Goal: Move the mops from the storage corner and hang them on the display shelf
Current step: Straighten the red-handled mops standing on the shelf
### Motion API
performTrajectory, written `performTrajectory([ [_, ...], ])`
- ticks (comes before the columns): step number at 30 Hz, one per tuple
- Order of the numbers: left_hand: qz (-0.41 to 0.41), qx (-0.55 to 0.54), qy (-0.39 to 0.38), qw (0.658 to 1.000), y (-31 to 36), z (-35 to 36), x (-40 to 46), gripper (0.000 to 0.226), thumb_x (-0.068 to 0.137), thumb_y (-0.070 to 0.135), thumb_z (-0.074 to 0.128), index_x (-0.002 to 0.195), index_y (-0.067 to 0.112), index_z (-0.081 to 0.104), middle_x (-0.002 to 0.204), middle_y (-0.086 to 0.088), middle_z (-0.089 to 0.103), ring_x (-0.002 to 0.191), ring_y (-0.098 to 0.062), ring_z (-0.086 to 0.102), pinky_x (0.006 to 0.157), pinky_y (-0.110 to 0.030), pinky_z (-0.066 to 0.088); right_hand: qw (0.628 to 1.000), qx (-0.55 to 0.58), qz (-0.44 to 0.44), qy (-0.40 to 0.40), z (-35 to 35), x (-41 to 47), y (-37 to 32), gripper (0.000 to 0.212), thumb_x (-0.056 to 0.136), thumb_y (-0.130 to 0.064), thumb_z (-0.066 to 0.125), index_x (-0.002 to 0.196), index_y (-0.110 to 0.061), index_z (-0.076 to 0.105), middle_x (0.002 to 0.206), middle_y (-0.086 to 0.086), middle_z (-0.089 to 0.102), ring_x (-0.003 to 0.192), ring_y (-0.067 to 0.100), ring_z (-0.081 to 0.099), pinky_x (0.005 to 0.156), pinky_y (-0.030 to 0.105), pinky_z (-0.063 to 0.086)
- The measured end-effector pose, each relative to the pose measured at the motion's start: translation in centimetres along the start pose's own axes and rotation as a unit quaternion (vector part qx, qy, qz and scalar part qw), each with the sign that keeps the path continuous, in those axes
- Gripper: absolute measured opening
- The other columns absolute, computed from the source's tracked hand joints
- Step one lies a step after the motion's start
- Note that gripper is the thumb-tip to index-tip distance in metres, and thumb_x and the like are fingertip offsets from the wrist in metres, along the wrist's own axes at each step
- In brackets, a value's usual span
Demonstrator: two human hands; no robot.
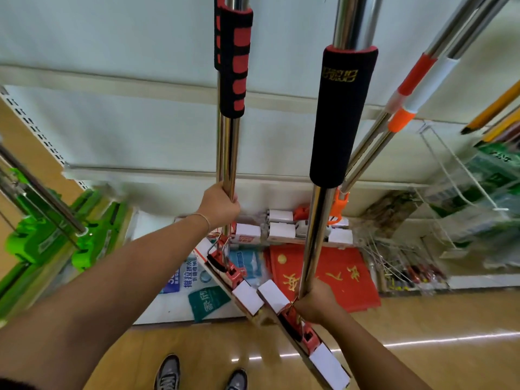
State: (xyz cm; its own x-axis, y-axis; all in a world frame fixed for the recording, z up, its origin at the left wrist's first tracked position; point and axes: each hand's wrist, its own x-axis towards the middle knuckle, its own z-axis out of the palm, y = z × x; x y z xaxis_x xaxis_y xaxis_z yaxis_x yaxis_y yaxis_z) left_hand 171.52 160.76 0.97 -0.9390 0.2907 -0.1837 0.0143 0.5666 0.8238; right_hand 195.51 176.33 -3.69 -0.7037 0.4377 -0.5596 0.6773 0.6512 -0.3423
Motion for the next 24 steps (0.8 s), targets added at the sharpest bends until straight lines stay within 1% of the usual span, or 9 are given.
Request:
performTrajectory([
  [5, -0.009, -0.01, 0.007, 1.0, 0.0, 0.4, 0.4, 0.01, 0.082, 0.001, 0.061, 0.084, 0.01, 0.058, 0.085, -0.009, 0.06, 0.081, -0.023, 0.06, 0.082, -0.033, 0.056, 1.0, -0.002, 0.009, -0.003, -0.5, -1.3, 1.9, 0.012, 0.074, -0.013, 0.065, 0.086, -0.014, 0.061, 0.087, 0.005, 0.066, 0.084, 0.024, 0.064, 0.076, 0.039, 0.057],
  [8, -0.028, -0.042, -0.002, 0.999, -0.1, 0.8, 0.9, 0.015, 0.079, -0.002, 0.06, 0.08, 0.012, 0.056, 0.079, -0.007, 0.056, 0.077, -0.024, 0.056, 0.084, -0.04, 0.057, 1.0, -0.006, 0.004, -0.005, -0.9, -1.9, 2.2, 0.013, 0.076, -0.013, 0.065, 0.083, -0.019, 0.055, 0.088, 0.004, 0.065, 0.086, 0.024, 0.064, 0.077, 0.039, 0.058],
  [10, -0.025, -0.021, -0.001, 0.999, 0.0, 0.8, 0.9, 0.012, 0.08, 0.001, 0.061, 0.08, 0.012, 0.055, 0.075, -0.005, 0.054, 0.074, -0.027, 0.058, 0.081, -0.042, 0.057, 1.0, -0.013, 0.0, -0.009, -1.1, -2.1, 2.1, 0.017, 0.077, -0.015, 0.067, 0.081, -0.022, 0.052, 0.09, 0.003, 0.065, 0.089, 0.024, 0.065, 0.078, 0.039, 0.058],
  [13, -0.022, -0.029, -0.005, 0.999, -0.1, 0.6, 0.7, 0.016, 0.08, 0.003, 0.062, 0.077, 0.014, 0.05, 0.074, -0.003, 0.049, 0.089, -0.038, 0.063, 0.086, -0.044, 0.057, 1.0, -0.01, -0.003, -0.006, -1.1, -2.4, 2.0, 0.021, 0.076, -0.012, 0.066, 0.076, -0.025, 0.05, 0.089, 0.003, 0.065, 0.088, 0.025, 0.066, 0.078, 0.037, 0.058],
  [15, -0.021, -0.027, -0.009, 0.999, -0.4, 0.5, 0.9, 0.017, 0.078, 0.003, 0.061, 0.075, 0.015, 0.05, 0.073, -0.002, 0.049, 0.08, -0.037, 0.06, 0.086, -0.043, 0.057, 1.0, -0.005, -0.002, -0.009, -1.0, -2.7, 2.0, 0.026, 0.076, -0.009, 0.065, 0.071, -0.028, 0.047, 0.084, 0.0, 0.062, 0.086, 0.024, 0.065, 0.074, 0.035, 0.058],
  [17, -0.023, -0.036, -0.013, 0.999, -0.4, 0.4, 0.7, 0.01, 0.076, 0.005, 0.061, 0.082, 0.011, 0.056, 0.077, -0.006, 0.053, 0.085, -0.039, 0.061, 0.083, -0.039, 0.056, 1.0, -0.002, 0.002, -0.013, -0.7, -2.9, 2.0, 0.022, 0.074, -0.009, 0.064, 0.073, -0.026, 0.05, 0.083, 0.0, 0.061, 0.084, 0.024, 0.065, 0.073, 0.036, 0.058],
  [18, -0.025, -0.041, -0.012, 0.999, -0.5, 0.4, 0.8, 0.014, 0.077, 0.006, 0.062, 0.09, 0.008, 0.059, 0.081, -0.008, 0.056, 0.091, -0.039, 0.063, 0.084, -0.039, 0.057, 1.0, 0.001, 0.005, -0.014, -0.6, -3.0, 2.0, 0.018, 0.073, -0.009, 0.064, 0.075, -0.023, 0.053, 0.083, 0.001, 0.062, 0.083, 0.024, 0.065, 0.072, 0.037, 0.06],
  [20, -0.025, -0.032, -0.004, 0.999, -0.5, 0.3, 0.5, 0.021, 0.08, 0.006, 0.063, 0.101, 0.005, 0.062, 0.089, -0.011, 0.062, 0.094, -0.033, 0.065, 0.088, -0.039, 0.058, 1.0, 0.009, 0.009, -0.016, -0.3, -3.3, 1.9, 0.016, 0.072, -0.008, 0.064, 0.078, -0.02, 0.056, 0.086, 0.004, 0.064, 0.083, 0.024, 0.065, 0.072, 0.037, 0.06],
  [24, -0.026, -0.042, -0.014, 0.999, -0.6, 0.0, 0.2, 0.021, 0.08, 0.006, 0.064, 0.101, 0.007, 0.062, 0.093, -0.012, 0.064, 0.098, -0.032, 0.066, 0.09, -0.041, 0.057, 1.0, 0.009, 0.012, -0.018, 0.1, -4.0, 1.7, 0.018, 0.073, -0.008, 0.064, 0.086, -0.018, 0.057, 0.091, 0.006, 0.065, 0.086, 0.024, 0.066, 0.075, 0.038, 0.06],
])
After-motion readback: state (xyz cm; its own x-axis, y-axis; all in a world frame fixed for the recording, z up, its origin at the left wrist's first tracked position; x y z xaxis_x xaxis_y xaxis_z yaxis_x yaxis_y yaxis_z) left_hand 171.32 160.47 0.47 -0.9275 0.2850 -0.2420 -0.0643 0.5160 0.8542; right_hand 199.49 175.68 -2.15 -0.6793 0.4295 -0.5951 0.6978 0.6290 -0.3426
